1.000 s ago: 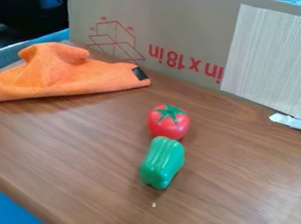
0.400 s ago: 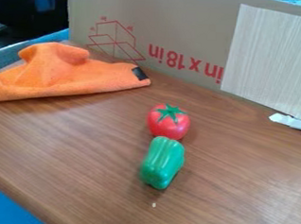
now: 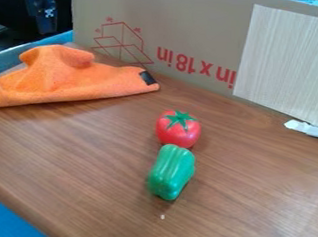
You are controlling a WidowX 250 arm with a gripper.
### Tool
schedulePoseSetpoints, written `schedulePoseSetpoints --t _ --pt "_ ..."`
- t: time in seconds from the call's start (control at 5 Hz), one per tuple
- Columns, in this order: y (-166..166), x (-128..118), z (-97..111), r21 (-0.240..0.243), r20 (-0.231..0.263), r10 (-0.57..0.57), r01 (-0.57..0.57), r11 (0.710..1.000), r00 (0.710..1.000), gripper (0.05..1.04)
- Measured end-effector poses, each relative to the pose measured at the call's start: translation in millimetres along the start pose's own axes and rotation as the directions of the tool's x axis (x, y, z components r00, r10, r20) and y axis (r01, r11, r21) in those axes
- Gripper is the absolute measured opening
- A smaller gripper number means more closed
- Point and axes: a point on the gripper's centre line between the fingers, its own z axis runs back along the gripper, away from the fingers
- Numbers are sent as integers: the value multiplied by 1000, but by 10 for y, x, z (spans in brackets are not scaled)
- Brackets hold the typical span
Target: Unfold the cloth from top left to bottom right
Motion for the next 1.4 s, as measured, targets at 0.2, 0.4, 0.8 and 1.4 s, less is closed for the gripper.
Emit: schedulePoseSetpoints --t 0.2,0.4,0.8,1.4 --pt "185 41 215 31 25 43 -44 999 999 1001" --pt "283 31 100 -17 -9 99 -99 995 995 1001" --pt "294 68 -62 -36 -63 137 -140 990 989 1001" --pt "-68 104 -521 -74 -162 97 -110 991 982 979"
